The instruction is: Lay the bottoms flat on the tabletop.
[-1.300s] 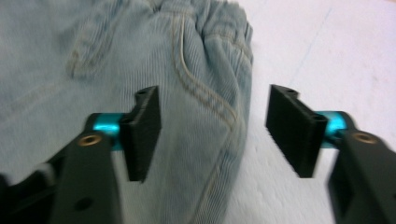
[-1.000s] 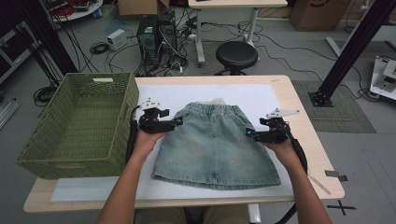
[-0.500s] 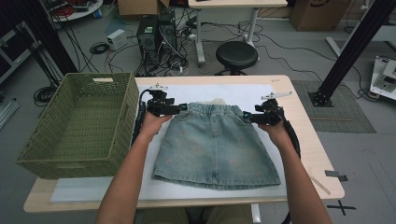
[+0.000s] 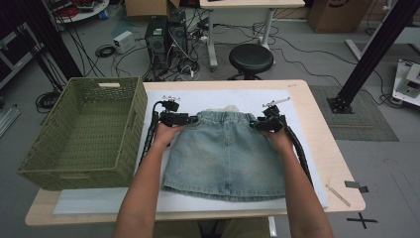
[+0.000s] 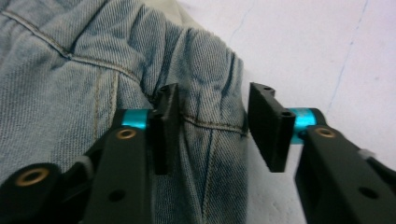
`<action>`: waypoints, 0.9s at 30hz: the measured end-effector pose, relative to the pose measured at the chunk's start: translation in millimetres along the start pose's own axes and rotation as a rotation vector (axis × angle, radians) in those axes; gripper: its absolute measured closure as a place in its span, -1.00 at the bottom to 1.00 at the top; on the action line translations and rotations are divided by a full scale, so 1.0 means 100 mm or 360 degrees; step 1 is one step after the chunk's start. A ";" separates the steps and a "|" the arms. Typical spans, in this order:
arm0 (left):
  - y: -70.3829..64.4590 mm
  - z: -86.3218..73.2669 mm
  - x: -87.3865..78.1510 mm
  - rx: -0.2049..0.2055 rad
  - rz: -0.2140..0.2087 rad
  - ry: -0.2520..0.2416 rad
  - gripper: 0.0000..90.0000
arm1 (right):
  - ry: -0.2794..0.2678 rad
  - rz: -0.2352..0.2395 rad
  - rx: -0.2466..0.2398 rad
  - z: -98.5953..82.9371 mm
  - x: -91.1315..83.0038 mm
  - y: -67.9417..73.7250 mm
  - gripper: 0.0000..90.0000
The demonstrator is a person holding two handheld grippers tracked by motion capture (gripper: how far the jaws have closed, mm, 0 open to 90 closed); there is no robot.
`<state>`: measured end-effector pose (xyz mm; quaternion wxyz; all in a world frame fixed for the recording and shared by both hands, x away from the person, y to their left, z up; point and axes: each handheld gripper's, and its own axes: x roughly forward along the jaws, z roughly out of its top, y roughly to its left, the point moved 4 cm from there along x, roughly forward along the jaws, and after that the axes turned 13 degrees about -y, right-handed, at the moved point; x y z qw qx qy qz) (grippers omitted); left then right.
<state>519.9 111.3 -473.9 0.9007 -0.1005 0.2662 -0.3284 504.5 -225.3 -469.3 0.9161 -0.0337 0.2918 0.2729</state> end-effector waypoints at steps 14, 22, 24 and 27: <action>-0.21 0.05 -0.16 0.0313 0.0253 -0.0247 0.71 | -0.0126 -0.0176 -0.0147 0.06 -0.18 -0.04 0.77; -0.26 0.11 -0.13 0.0429 0.0306 -0.0307 0.70 | -0.0233 -0.0362 -0.0336 0.17 -0.12 -0.01 0.75; -0.25 0.06 -0.11 0.0425 0.0309 -0.0295 0.64 | -0.0204 -0.0356 -0.0398 0.15 -0.04 0.03 0.66; -0.18 0.06 -0.17 0.0290 0.0278 -0.0303 0.29 | -0.0221 -0.0337 -0.0200 0.11 -0.05 -0.02 0.27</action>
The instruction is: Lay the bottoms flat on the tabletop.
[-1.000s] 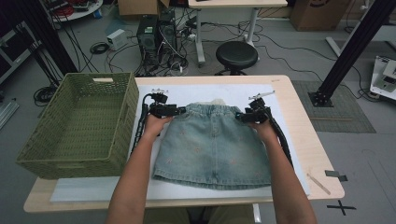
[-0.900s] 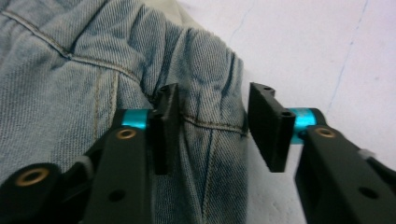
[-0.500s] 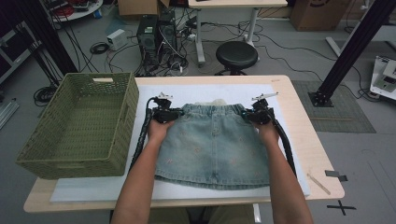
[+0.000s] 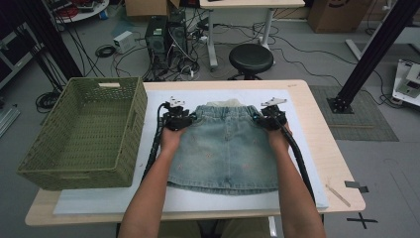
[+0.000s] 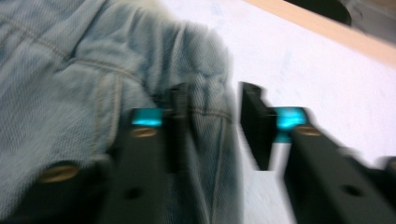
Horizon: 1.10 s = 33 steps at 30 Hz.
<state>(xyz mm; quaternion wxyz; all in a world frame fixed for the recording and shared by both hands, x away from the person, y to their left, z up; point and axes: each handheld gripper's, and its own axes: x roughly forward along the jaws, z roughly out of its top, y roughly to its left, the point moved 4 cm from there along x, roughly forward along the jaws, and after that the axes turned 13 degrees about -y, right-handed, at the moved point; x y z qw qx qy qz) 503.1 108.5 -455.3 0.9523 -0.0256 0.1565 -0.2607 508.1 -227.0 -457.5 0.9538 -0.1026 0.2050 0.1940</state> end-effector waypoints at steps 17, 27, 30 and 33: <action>0.00 -0.30 -0.35 -0.0139 -0.0176 0.0247 0.75 | 0.0220 0.0273 0.0228 -0.32 -0.39 0.01 0.74; -0.08 -0.30 -0.51 -0.0110 -0.0112 0.0147 0.55 | 0.0166 0.0126 0.0092 -0.31 -0.45 -0.04 0.79; -0.04 -0.32 -0.59 -0.0154 -0.0151 0.0124 0.17 | 0.0079 0.0166 0.0155 -0.27 -0.55 -0.04 0.37; -0.04 -0.32 -0.67 -0.0156 -0.0180 0.0093 0.10 | -0.0018 0.0211 0.0155 -0.21 -0.70 0.03 0.23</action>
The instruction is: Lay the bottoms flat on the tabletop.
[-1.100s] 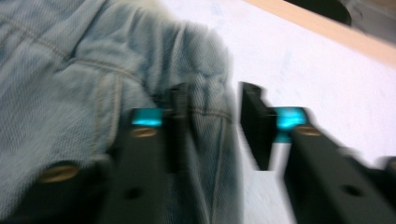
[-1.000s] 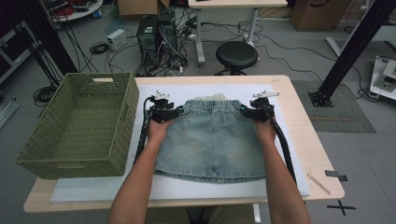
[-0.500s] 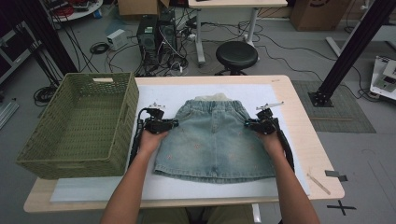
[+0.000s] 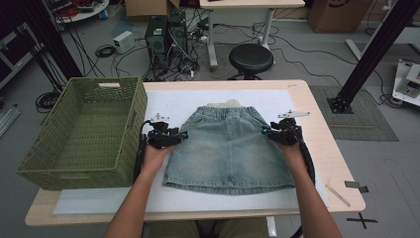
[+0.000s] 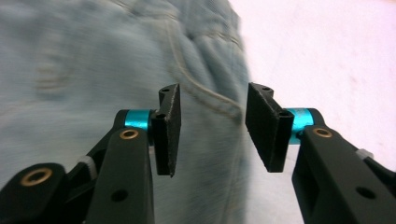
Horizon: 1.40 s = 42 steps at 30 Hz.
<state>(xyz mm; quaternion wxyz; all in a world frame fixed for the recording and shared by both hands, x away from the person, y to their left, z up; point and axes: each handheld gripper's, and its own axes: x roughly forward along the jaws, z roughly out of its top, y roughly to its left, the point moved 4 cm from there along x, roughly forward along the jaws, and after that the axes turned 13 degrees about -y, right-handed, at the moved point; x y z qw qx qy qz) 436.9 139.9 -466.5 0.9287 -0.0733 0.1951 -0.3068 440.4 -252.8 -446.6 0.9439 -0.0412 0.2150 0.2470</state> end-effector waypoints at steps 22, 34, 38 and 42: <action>-0.10 0.05 -0.14 0.0028 -0.0119 -0.0097 -0.37 | 0.0198 0.0500 -0.0226 -0.31 0.10 1.32 0.41; -0.07 0.01 -0.21 0.0026 -0.0120 -0.0098 -0.37 | 0.0170 0.0620 -0.0314 -0.24 -0.06 1.37 0.91; -0.08 0.01 -0.23 0.0031 -0.0127 -0.0088 -0.36 | 0.0260 0.0598 -0.0386 -0.26 -0.11 1.38 0.66; -0.09 0.01 -0.24 0.0038 -0.0133 -0.0091 -0.36 | 0.0103 0.0524 -0.0356 -0.19 -0.20 1.37 0.32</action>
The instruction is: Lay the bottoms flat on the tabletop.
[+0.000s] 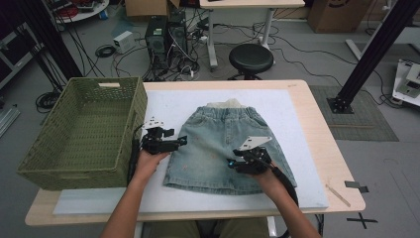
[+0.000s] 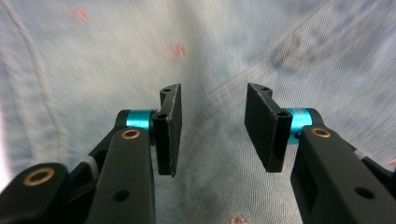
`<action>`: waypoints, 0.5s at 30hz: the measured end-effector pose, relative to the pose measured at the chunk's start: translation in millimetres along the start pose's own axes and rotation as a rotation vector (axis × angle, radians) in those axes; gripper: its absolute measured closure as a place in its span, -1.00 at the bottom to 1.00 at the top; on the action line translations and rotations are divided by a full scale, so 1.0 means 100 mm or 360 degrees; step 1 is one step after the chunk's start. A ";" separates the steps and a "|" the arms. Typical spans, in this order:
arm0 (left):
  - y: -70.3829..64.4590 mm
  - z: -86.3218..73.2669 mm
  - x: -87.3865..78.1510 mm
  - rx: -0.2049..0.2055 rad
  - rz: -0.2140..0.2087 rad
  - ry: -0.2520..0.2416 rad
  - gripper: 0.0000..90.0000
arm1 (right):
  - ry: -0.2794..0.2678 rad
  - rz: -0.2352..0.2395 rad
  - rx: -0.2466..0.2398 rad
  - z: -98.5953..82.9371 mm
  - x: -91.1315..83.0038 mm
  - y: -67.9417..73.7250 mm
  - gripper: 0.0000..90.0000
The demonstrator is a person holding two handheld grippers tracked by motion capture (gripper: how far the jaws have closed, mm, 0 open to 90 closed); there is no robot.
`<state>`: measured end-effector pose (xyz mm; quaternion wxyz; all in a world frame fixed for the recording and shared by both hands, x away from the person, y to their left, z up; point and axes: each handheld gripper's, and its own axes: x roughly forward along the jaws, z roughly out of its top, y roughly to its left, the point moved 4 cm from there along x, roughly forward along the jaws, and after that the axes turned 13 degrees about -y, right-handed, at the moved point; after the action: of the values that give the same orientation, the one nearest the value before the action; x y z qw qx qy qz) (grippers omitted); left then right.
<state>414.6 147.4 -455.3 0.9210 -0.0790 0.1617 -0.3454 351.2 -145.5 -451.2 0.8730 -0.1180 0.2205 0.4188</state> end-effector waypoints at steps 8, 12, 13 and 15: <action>0.00 0.00 -0.02 0.0003 -0.0008 -0.0002 -0.36 | 0.0051 0.0308 -0.0029 -0.15 -0.03 0.26 0.33; 0.00 0.00 -0.04 0.0005 -0.0005 -0.0003 -0.37 | 0.0096 0.0339 -0.0047 -0.25 0.01 0.31 0.46; 0.00 0.00 -0.04 0.0002 -0.0004 -0.0004 -0.36 | 0.0100 0.0350 -0.0057 -0.25 0.01 0.31 0.57; 0.00 0.00 -0.05 0.0005 -0.0005 -0.0005 -0.36 | 0.0087 0.0319 -0.0095 -0.26 0.02 0.33 0.79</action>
<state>410.9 150.8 -453.7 0.9209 -0.0782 0.1597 -0.3470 319.0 -134.2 -475.8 0.8165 -0.1327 0.2422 0.5070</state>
